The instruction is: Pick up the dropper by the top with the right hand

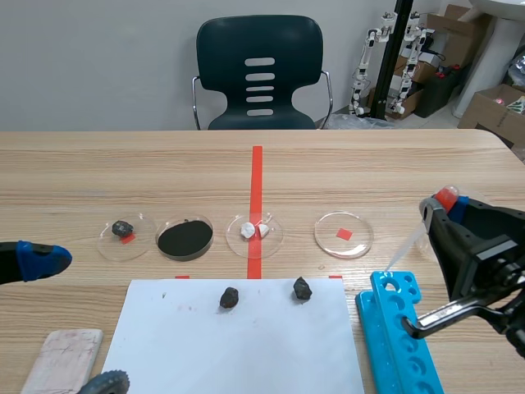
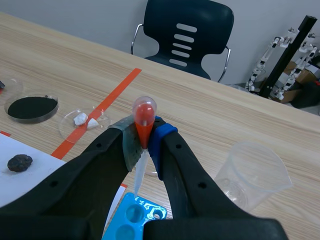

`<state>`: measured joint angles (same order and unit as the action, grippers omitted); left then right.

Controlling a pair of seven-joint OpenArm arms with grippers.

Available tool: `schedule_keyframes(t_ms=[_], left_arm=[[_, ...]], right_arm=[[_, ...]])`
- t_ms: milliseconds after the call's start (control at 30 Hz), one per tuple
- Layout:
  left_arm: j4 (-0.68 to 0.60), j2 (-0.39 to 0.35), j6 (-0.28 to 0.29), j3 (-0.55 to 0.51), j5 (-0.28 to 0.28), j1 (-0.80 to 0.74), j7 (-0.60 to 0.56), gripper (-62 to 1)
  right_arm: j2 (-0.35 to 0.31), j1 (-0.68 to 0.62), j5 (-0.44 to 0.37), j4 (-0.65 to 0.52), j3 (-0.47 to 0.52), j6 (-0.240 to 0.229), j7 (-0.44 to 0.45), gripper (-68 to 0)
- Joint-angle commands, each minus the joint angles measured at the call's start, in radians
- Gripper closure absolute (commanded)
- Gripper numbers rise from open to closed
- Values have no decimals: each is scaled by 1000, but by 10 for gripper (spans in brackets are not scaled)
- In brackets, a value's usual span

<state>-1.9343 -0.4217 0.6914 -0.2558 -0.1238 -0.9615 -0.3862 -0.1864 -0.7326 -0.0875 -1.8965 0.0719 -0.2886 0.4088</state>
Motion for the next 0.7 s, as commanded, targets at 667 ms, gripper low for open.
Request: schedule_keyframes(t_ms=[667], left_arm=[[-16, -3, 4, 7, -13, -5, -16, -623]], right_arm=[[-10, -155, -76, -289, 5, 3, -63, -4]])
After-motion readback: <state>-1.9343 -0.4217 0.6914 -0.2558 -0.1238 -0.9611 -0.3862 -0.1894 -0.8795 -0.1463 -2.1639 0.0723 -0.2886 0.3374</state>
